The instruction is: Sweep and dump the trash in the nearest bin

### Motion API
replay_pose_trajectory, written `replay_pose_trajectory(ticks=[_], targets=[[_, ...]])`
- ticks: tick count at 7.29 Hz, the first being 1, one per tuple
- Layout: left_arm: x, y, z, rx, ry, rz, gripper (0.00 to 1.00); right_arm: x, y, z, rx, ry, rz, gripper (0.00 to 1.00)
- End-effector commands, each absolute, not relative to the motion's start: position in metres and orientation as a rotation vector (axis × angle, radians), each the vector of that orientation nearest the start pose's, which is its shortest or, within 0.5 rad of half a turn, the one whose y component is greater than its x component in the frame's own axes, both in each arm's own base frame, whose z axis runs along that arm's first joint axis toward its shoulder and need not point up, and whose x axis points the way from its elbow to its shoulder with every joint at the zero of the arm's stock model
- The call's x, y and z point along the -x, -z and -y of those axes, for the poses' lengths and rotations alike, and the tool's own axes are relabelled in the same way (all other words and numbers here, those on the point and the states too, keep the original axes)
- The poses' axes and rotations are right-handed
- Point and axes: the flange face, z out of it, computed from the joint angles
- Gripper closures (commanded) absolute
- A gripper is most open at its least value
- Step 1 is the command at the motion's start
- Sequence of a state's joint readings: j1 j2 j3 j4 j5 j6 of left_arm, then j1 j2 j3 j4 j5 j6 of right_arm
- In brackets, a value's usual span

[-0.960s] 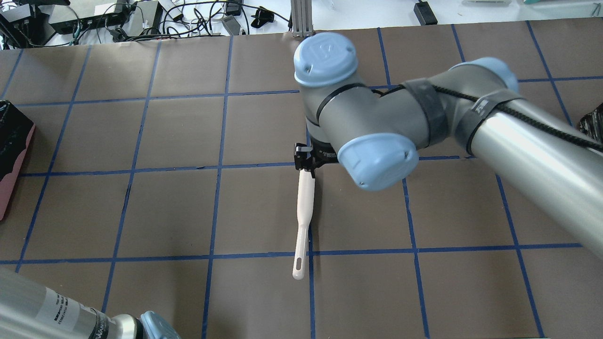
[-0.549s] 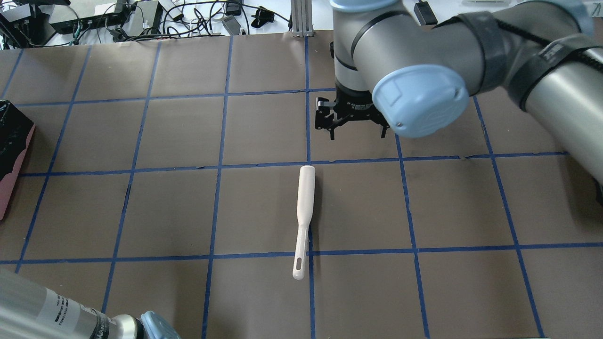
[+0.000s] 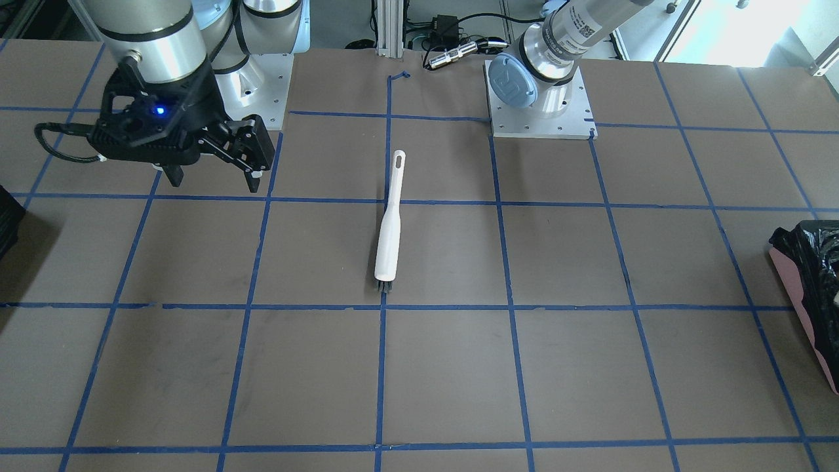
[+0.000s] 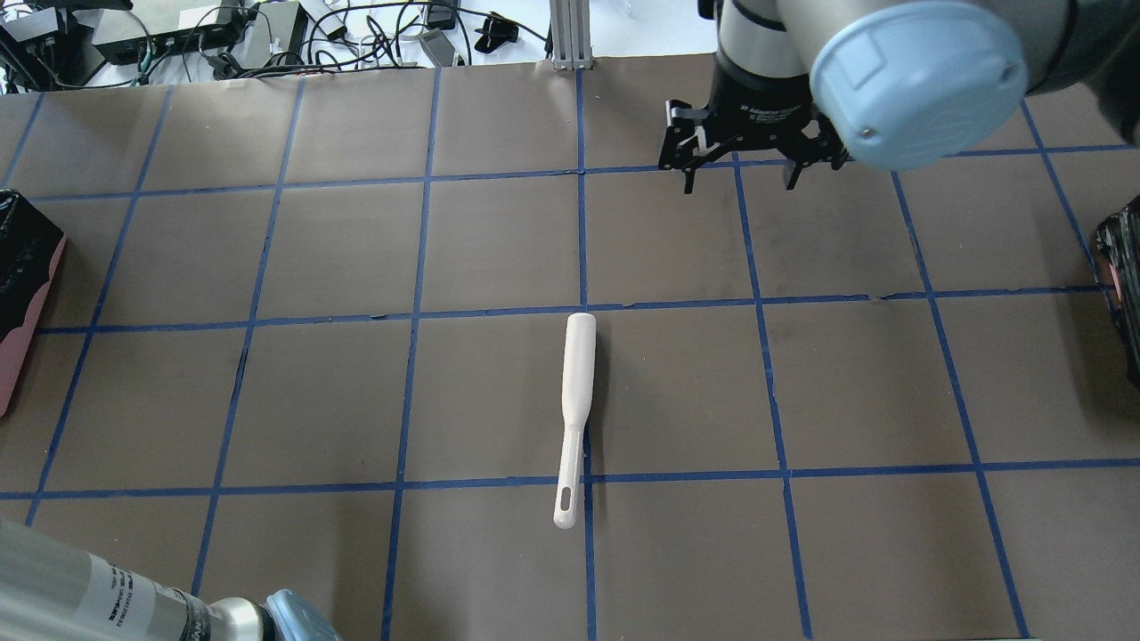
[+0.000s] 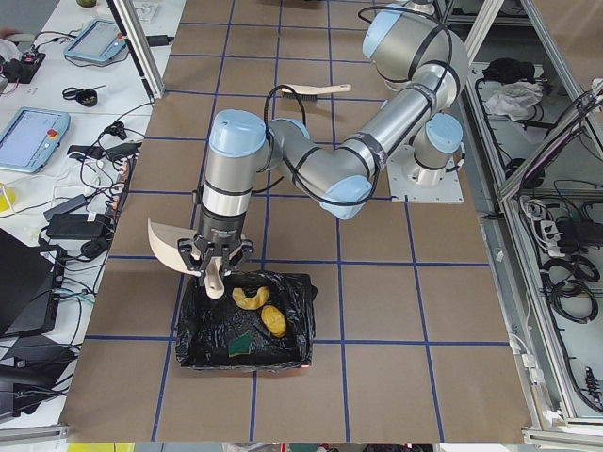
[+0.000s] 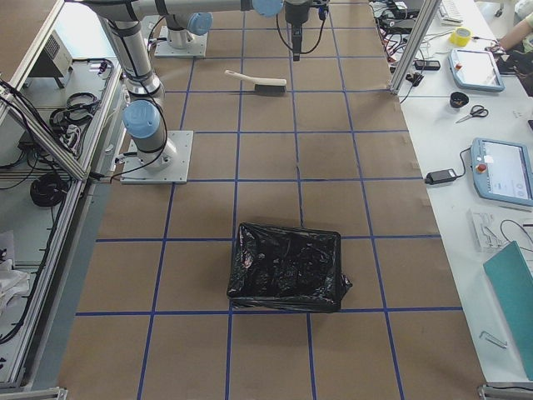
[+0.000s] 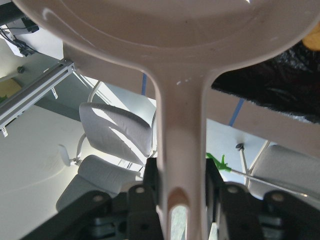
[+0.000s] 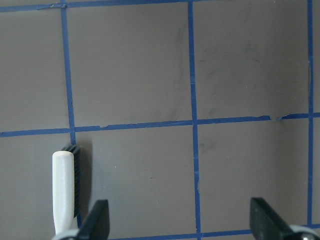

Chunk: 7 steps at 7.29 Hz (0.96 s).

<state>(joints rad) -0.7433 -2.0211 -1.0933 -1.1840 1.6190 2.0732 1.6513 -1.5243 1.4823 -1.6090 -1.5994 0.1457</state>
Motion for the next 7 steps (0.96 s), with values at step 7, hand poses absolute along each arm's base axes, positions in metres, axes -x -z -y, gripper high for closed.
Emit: replay_pose_trajectory(ticks=[7], targets=[[-0.092, -0.48, 0.611, -0.783, 0.185, -3.006, 1.0, -0.158, -0.517, 0.468, -0.032, 0.182, -3.159, 0.0]])
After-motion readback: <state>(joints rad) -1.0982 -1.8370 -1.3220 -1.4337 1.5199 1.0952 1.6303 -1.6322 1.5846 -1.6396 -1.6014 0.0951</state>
